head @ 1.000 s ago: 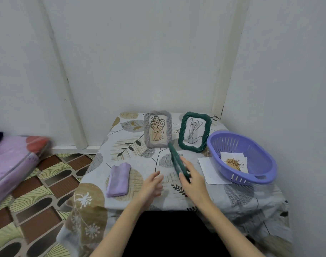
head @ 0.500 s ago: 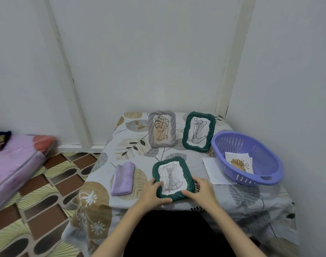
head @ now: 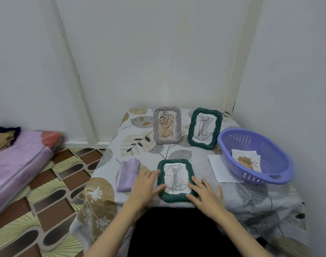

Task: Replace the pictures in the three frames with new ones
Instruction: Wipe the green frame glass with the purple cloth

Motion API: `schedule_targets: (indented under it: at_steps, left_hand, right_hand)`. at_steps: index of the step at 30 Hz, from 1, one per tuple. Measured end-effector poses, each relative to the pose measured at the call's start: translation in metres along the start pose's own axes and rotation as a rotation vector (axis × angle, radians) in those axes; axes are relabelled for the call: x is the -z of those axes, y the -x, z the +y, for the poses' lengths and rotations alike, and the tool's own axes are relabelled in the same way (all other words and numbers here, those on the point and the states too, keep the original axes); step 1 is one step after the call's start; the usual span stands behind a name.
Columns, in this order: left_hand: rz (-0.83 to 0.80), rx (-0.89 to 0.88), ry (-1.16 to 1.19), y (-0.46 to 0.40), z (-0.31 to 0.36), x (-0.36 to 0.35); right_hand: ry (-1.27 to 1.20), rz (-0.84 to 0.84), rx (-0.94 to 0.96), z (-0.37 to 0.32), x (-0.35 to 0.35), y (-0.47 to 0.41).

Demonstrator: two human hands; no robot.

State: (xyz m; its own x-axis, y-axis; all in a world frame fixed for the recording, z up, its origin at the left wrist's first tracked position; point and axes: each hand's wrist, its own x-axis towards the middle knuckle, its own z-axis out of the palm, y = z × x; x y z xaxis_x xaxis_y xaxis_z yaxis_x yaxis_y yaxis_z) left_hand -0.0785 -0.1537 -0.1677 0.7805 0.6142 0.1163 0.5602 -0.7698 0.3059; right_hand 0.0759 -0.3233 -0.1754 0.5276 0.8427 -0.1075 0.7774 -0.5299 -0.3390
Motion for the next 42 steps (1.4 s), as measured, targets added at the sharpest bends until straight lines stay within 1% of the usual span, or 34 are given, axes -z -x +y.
schedule_targets:
  at_steps: [2,3,4,5,6,7,9,10,13,16,18,19,20,22,23,24,26,27,29,31,33,36,37,39,42]
  left_hand:
    - [0.257,0.127,0.059,-0.007,-0.015,0.014]
    - [0.314,0.259,0.04,-0.009,-0.025,0.022]
    - [0.29,0.43,0.039,-0.012,-0.035,0.028]
    - [0.199,0.605,0.079,-0.015,-0.043,0.034]
    - [0.087,0.723,0.144,-0.018,-0.05,0.038]
    - [0.011,0.766,0.211,-0.02,-0.054,0.041]
    - [-0.084,0.743,0.27,-0.026,-0.055,0.046]
    - [-0.107,0.747,0.303,-0.03,-0.055,0.049]
    - [-0.116,0.809,0.549,-0.036,-0.058,0.053]
    - [-0.124,0.769,0.766,-0.035,-0.054,0.053]
    - [-0.07,0.707,0.859,-0.034,-0.052,0.05]
    - [-0.037,0.677,0.913,-0.032,-0.049,0.048]
    - [-0.007,0.645,0.978,-0.033,-0.048,0.043]
    - [0.009,0.597,1.063,-0.03,-0.038,0.038]
    - [0.006,0.563,1.108,-0.027,-0.027,0.04]
    - [-0.002,0.532,1.173,-0.024,-0.013,0.043]
    - [-0.077,0.471,1.297,-0.021,0.01,0.043]
    - [-0.113,0.433,1.348,-0.021,0.021,0.042]
    - [-0.145,0.365,1.429,-0.019,0.035,0.039]
    - [-0.15,0.337,1.406,-0.02,0.044,0.031]
    - [-0.134,0.312,1.28,-0.019,0.05,0.025]
    - [-0.061,0.244,1.084,-0.023,0.048,0.014]
    - [-0.05,0.26,1.04,-0.024,0.046,0.011]
    - [-0.01,0.302,0.946,-0.025,0.044,0.008]
    - [0.062,0.266,0.737,-0.025,0.038,0.003]
  right_hand:
    - [-0.029,0.003,-0.003,0.002,0.001,0.001]
    - [-0.051,0.006,-0.006,0.003,0.0,0.002]
    - [-0.076,0.01,-0.009,0.003,0.0,0.002]
    - [-0.1,0.013,-0.012,0.003,0.0,0.003]
    - [-0.121,0.017,-0.013,0.003,0.001,0.004]
    - [-0.138,0.02,-0.017,0.002,0.002,0.004]
    - [-0.159,0.024,-0.027,0.0,0.004,0.005]
    - [-0.166,0.025,-0.032,0.0,0.004,0.006]
    - [-0.177,0.023,-0.049,-0.001,0.006,0.007]
    - [-0.156,-0.001,-0.076,-0.007,0.013,0.007]
    - [-0.109,-0.001,-0.089,-0.016,0.018,0.005]
    - [-0.106,0.031,-0.082,-0.022,0.021,0.003]
    - [-0.156,0.086,-0.062,-0.03,0.022,0.0]
    - [-0.439,0.199,-0.025,-0.048,0.026,-0.006]
    - [-0.618,0.217,-0.028,-0.058,0.03,-0.009]
    - [-0.786,0.208,-0.048,-0.068,0.034,-0.014]
    - [-1.079,0.178,-0.106,-0.081,0.042,-0.022]
    - [-1.178,0.173,-0.138,-0.083,0.045,-0.026]
    - [-1.269,0.17,-0.187,-0.081,0.049,-0.03]
    - [-1.325,0.145,-0.22,-0.074,0.05,-0.03]
    - [-1.361,0.125,-0.241,-0.066,0.048,-0.03]
    - [-1.367,0.133,-0.293,-0.056,0.041,-0.033]
    - [-1.348,0.134,-0.311,-0.054,0.038,-0.035]
    - [-1.229,0.143,-0.323,-0.048,0.032,-0.04]
    - [-0.834,0.149,-0.245,-0.042,0.029,-0.043]
